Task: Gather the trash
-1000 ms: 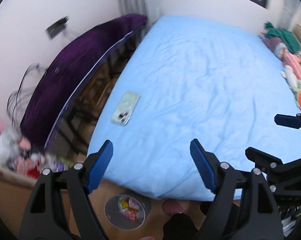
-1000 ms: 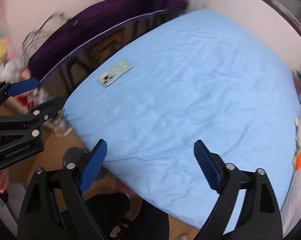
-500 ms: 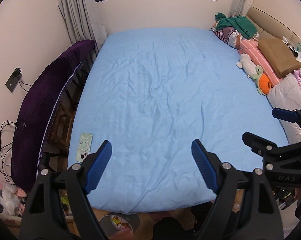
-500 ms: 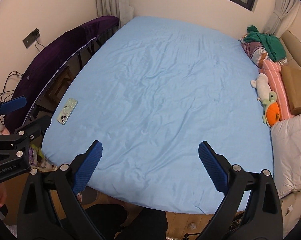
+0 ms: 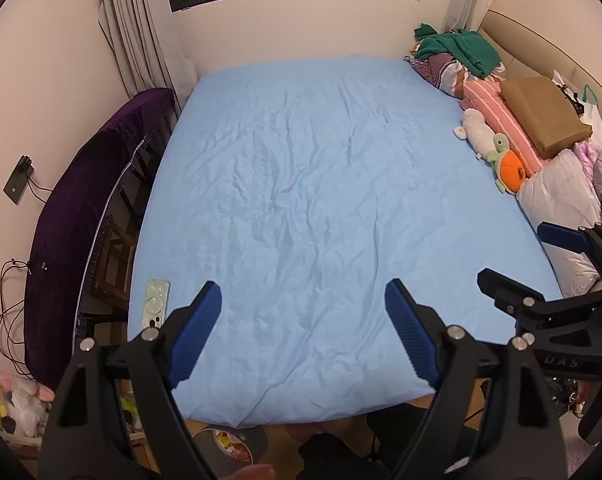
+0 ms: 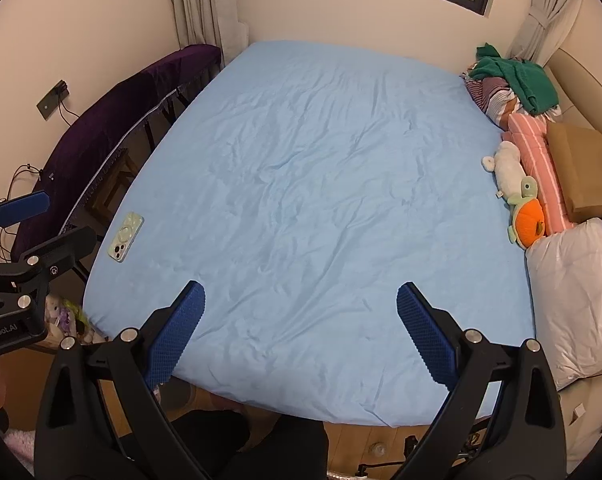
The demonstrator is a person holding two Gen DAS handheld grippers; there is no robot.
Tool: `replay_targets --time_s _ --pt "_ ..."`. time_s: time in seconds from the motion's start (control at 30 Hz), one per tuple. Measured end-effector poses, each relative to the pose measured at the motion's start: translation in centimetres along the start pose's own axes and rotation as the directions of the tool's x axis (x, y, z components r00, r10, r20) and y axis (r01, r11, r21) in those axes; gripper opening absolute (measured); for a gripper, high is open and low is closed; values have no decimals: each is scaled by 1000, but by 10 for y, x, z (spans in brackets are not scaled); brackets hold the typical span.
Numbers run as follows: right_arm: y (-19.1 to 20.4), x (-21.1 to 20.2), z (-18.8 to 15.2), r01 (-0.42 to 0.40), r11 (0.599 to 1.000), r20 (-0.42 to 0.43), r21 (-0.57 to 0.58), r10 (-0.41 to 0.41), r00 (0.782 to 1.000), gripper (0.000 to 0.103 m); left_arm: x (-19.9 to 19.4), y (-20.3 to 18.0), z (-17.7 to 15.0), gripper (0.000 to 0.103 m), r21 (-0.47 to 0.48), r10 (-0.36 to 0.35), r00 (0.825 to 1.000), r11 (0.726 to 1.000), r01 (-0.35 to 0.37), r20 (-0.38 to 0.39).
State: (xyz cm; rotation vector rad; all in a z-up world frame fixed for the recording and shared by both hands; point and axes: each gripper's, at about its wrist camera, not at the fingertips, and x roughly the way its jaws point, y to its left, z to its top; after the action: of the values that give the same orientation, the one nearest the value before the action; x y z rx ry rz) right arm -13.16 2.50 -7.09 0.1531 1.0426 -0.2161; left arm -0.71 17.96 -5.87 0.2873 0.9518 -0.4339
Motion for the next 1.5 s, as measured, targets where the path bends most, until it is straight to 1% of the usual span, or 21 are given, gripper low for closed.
replay_targets --time_s 0.17,0.57,1.1,1.5 --pt "-8 -6 0 1 1000 7 8 -1 1000 93 -2 -8 2 84 7 -8 1000 1000 8 -6" --pt "-15 -14 -2 10 1000 18 19 -11 1000 93 -13 -24 6 84 35 -22 999 999 21 30" --pt "-16 -23 -9 18 1000 22 21 -18 1000 93 -22 -25 -1 84 28 -39 998 999 38 39" --pt "-26 -31 -19 36 998 26 45 -37 999 93 -27 -32 -7 84 44 -51 998 998 49 41"
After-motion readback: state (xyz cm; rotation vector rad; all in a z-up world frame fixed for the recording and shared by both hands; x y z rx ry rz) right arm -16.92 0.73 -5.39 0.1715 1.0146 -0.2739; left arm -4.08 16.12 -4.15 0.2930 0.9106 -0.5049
